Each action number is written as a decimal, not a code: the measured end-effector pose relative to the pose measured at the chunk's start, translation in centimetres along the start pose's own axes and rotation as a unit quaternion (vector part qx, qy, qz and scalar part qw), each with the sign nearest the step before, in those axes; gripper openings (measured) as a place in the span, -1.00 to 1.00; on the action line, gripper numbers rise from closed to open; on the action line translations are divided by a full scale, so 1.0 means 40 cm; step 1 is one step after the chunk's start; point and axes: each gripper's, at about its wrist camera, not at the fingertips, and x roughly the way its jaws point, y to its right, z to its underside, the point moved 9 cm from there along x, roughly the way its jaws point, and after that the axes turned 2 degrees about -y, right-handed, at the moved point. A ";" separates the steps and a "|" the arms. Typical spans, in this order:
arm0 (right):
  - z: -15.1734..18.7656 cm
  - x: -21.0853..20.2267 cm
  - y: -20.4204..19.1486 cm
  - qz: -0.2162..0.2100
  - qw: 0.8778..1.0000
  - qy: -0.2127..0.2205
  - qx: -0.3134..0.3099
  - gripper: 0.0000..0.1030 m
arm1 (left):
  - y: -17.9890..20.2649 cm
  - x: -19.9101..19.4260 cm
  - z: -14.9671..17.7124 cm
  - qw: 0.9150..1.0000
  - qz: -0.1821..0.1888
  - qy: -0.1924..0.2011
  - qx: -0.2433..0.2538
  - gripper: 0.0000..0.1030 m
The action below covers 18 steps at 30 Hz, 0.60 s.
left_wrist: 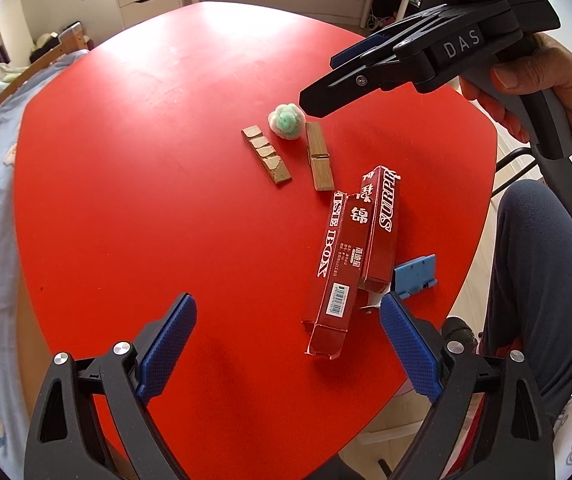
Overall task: Collect trash
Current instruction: 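Grasp the red carton with the left tool while the right tool grasps the green tissue ball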
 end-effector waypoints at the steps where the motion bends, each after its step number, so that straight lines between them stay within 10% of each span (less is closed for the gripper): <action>1: -0.003 0.007 0.001 0.002 1.000 -0.001 0.000 0.86 | -0.001 0.003 0.001 1.000 -0.002 -0.002 0.001 0.57; 18: -0.005 0.054 -0.002 -0.006 1.000 -0.015 -0.005 -0.28 | 0.003 0.008 -0.015 1.000 0.016 0.015 0.001 -0.23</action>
